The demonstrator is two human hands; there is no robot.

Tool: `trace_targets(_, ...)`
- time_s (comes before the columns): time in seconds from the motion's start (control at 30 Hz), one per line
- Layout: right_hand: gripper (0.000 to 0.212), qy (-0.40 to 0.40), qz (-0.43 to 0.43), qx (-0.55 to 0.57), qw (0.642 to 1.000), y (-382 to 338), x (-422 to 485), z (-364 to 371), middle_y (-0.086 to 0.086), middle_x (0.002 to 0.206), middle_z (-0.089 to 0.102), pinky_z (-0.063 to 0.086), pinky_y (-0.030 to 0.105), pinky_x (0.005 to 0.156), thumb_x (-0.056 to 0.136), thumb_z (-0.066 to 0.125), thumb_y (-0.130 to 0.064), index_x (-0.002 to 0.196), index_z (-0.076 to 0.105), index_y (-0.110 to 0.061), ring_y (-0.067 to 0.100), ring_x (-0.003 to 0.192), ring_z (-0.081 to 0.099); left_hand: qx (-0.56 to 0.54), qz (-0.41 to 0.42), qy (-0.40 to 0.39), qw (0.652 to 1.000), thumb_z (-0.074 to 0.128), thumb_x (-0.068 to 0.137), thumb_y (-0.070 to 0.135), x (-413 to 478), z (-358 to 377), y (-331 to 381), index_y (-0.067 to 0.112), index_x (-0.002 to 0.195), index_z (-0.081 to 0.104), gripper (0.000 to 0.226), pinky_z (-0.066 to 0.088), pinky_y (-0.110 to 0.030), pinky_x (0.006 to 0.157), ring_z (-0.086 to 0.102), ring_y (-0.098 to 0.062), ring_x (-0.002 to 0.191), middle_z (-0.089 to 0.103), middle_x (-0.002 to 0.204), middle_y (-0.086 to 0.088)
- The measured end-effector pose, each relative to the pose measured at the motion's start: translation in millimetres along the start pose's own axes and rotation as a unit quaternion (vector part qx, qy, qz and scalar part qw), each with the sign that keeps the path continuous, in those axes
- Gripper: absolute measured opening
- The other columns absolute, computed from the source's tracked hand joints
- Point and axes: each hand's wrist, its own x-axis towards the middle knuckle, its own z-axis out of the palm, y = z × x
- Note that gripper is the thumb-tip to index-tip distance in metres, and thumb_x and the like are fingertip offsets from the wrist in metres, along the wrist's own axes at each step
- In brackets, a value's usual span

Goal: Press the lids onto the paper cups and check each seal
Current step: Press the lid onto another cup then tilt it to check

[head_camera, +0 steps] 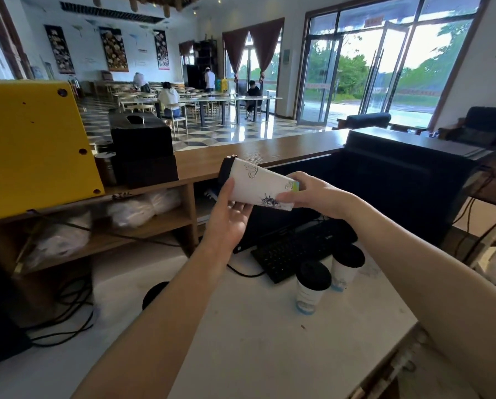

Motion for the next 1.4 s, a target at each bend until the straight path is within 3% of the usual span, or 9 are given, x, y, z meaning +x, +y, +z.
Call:
trace_targets(0.07, 0.055, -0.025, -0.013, -0.092, 0.995, -4.5, -0.4, 3.2, 0.005, 0.115, 0.054, 0.05, 0.01, 0.066, 0.08, 0.072, -0.023, 0.127, 0.044, -0.013, 0.008, 0.094, 0.056, 0.065, 0.026, -0.009, 0.997, 0.063, 0.083, 0.02, 5.8, 9.3, 8.4, 0.008, 0.112, 0.053, 0.033, 0.046, -0.038, 0.099, 0.055, -0.022, 0.111, 0.062, 0.107, -0.008)
trace_targets(0.17, 0.061, -0.05, -0.02, -0.152, 0.987, -7.8, 0.5, 12.5, 0.007, 0.121, 0.055, 0.05, 0.03, 0.092, 0.078, 0.074, -0.027, 0.128, 0.042, -0.014, 0.019, 0.107, 0.055, 0.217, 0.097, -0.061, 0.969, 0.063, 0.083, 0.016, 12.6, 19.2, 21.0, 0.017, 0.101, 0.061, 0.017, 0.054, -0.028, 0.079, 0.065, -0.01, 0.093, 0.071, 0.09, 0.005)
trace_targets(0.47, 0.049, -0.031, -0.107, 0.014, 0.994, -35.7, -1.1, 14.2, 0.01, 0.128, 0.059, 0.046, 0.032, 0.101, 0.086, 0.065, -0.012, 0.131, 0.047, -0.008, 0.019, 0.115, 0.058, 0.489, 0.153, -0.14, 0.847, 0.086, 0.054, 0.038, 14.2, 46.8, 65.1, 0.028, 0.106, 0.06, 0.059, 0.055, -0.022, 0.073, 0.068, -0.01, 0.095, 0.072, 0.101, 0.008)
trace_targets(0.57, 0.051, -0.017, -0.142, 0.059, 0.988, -52.9, 0.4, 11.5, 0.013, 0.132, 0.055, 0.046, 0.035, 0.101, 0.086, 0.063, -0.006, 0.133, 0.043, -0.006, 0.023, 0.119, 0.055, 0.503, 0.122, -0.159, 0.841, 0.085, 0.053, 0.037, 12.5, 55.4, 73.2, 0.023, 0.112, 0.06, 0.065, 0.056, -0.027, 0.078, 0.067, -0.014, 0.098, 0.071, 0.106, 0.002)
trace_targets(0.7, 0.053, 0.003, -0.143, 0.08, 0.987, -61.3, 0.4, 15.2, 0.013, 0.132, 0.056, 0.048, 0.034, 0.099, 0.084, 0.065, -0.004, 0.133, 0.044, -0.004, 0.024, 0.119, 0.056, 0.492, 0.085, -0.196, 0.844, 0.08, 0.062, 0.026, 10.4, 61.6, 81.1, 0.029, 0.096, 0.066, 0.036, 0.055, -0.02, 0.069, 0.07, -0.009, 0.09, 0.075, 0.094, 0.009)
trace_targets(0.87, 0.058, 0.034, -0.114, 0.079, 0.99, -36.9, 1.2, 43.7, 0.01, 0.129, 0.058, 0.052, 0.028, 0.091, 0.079, 0.07, -0.004, 0.132, 0.047, -0.008, 0.022, 0.113, 0.059, 0.496, 0.037, -0.195, 0.846, 0.081, 0.06, 0.023, 9.8, 26.7, 75.1, 0.026, 0.105, 0.065, 0.047, 0.055, -0.024, 0.077, 0.067, -0.012, 0.099, 0.073, 0.102, 0.007)
trace_targets(0.97, 0.06, 0.035, -0.09, 0.066, 0.993, -6.9, 3.9, 63.9, 0.006, 0.125, 0.061, 0.052, 0.026, 0.088, 0.077, 0.074, -0.006, 0.13, 0.048, -0.014, 0.019, 0.11, 0.06, 0.516, -0.001, -0.154, 0.843, 0.086, 0.055, 0.022, 7.8, -5.5, 62.2, 0.028, 0.106, 0.062, 0.056, 0.052, -0.032, 0.087, 0.064, -0.017, 0.107, 0.071, 0.106, 0.004)
trace_targets(1.27, 0.056, -0.038, 0.0, 0.07, 0.997, 65.2, 20.7, 114.4, -0.008, 0.104, 0.066, 0.052, 0.016, 0.076, 0.073, 0.074, -0.004, 0.117, 0.052, -0.032, -0.001, 0.09, 0.064, 0.526, -0.04, -0.097, 0.844, 0.076, 0.073, 0.004, -17.5, -79.1, 28.2, 0.024, 0.117, 0.055, 0.053, 0.053, -0.014, 0.079, 0.062, -0.006, 0.102, 0.067, 0.11, 0.005)
trace_targets(1.4, 0.071, -0.046, 0.055, 0.078, 0.994, 101.1, 37.1, 138.6, 0.0, 0.116, 0.061, 0.05, 0.024, 0.084, 0.071, 0.074, -0.002, 0.131, 0.043, -0.023, 0.014, 0.105, 0.059, 0.527, -0.032, 0.004, 0.85, 0.078, 0.07, 0.002, -21.7, -109.4, 5.0, 0.018, 0.132, 0.043, 0.073, 0.048, -0.024, 0.091, 0.052, -0.01, 0.112, 0.055, 0.128, -0.001)
